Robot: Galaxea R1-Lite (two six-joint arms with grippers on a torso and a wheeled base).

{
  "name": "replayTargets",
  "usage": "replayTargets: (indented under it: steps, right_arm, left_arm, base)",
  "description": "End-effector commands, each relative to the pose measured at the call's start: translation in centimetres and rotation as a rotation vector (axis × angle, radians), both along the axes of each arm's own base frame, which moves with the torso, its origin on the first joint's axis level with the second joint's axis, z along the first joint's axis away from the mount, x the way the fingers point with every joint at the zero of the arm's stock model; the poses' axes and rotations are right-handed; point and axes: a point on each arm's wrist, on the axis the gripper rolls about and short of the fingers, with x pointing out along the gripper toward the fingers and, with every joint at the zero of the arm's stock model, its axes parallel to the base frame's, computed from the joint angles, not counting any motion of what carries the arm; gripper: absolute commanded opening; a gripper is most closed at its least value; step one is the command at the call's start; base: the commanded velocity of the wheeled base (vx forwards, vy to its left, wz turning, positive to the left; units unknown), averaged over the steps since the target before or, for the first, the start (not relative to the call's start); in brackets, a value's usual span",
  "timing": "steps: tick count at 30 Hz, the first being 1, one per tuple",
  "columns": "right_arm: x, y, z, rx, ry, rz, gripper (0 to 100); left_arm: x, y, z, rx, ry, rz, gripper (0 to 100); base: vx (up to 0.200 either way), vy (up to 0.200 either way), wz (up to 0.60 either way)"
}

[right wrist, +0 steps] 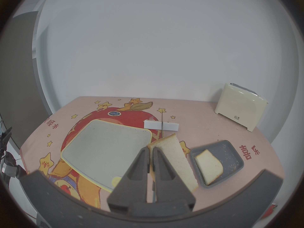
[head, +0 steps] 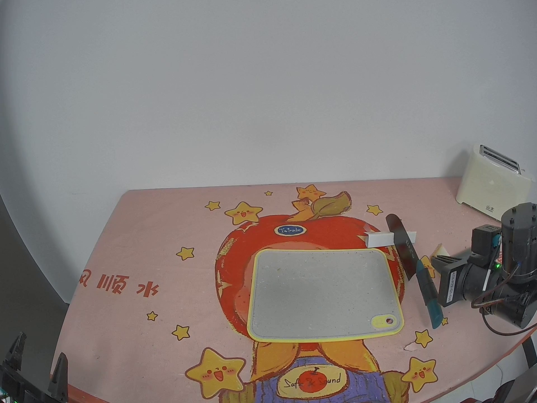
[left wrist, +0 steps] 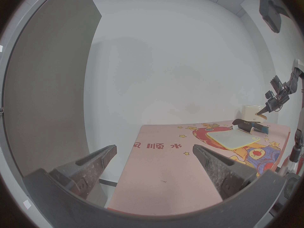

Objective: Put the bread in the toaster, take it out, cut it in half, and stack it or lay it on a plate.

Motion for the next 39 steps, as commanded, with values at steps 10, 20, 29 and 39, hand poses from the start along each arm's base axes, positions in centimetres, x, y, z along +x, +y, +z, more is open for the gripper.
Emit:
replayTargets:
  steps: [10, 20, 29, 39]
  right_arm:
    - [0.0, 0.0, -0.3, -0.011, 0.009, -0.004, 0]
    - [0.2, -0.2, -0.5, -0.025, 0.012, -0.031, 0]
    - [0.6, -0.2, -1.0, -0.056, 0.019, -0.066, 0]
    - [1.1, -0.2, -1.5, -0.066, 0.038, -0.086, 0]
  left_arm:
    - [0.1, 0.0, -0.5, 0.000, 0.008, 0.002, 100]
    - [0.1, 0.0, -0.5, -0.001, 0.008, 0.000, 100]
    - [0.1, 0.0, -0.5, 0.000, 0.007, 0.000, 100]
    - [0.1, 0.0, -0.5, -0.001, 0.007, 0.000, 100]
  base:
    - [0.000, -0.040, 0.00]
    - [-0.120, 0.000, 0.00]
    - [0.000, 0.000, 0.00]
    - [0.000, -0.120, 0.00]
